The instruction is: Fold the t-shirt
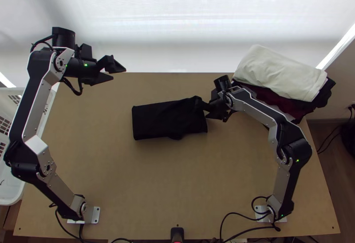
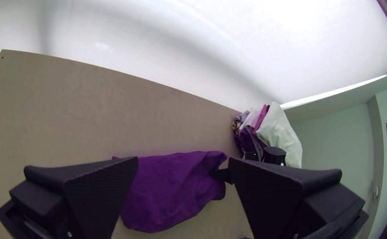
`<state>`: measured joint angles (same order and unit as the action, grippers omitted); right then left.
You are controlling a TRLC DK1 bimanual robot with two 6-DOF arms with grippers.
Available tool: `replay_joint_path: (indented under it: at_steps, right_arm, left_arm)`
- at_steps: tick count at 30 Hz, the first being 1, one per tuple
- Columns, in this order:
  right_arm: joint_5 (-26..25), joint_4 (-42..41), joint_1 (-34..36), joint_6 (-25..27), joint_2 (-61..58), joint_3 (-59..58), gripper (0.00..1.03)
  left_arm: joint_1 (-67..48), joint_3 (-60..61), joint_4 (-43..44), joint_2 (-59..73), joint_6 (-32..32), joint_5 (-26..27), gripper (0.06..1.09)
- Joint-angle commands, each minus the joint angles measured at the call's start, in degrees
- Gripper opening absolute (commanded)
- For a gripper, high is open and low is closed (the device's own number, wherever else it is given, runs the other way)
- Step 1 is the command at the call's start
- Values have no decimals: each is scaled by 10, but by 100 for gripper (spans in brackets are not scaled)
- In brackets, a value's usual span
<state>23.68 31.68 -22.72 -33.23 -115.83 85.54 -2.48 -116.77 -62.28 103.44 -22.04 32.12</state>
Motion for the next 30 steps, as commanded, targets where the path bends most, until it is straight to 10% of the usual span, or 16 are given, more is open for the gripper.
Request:
replay_joint_path:
  at_steps: [1, 24, 27, 30]
  right_arm:
    - [4, -7, 13, -10, -14, 12, 98]
    - [24, -36, -119, -31, -101, 57, 98]
    - [24, -35, -122, -36, -100, 72, 73]
    - [24, -35, -114, -50, -73, 82, 21]
  left_arm:
    - [5, 9, -6, -22, 5, 1, 105]
    - [1, -1, -11, -21, 0, 1, 105]
    - [1, -1, -11, -23, 0, 1, 105]
    - [2, -1, -11, -24, 0, 1, 105]
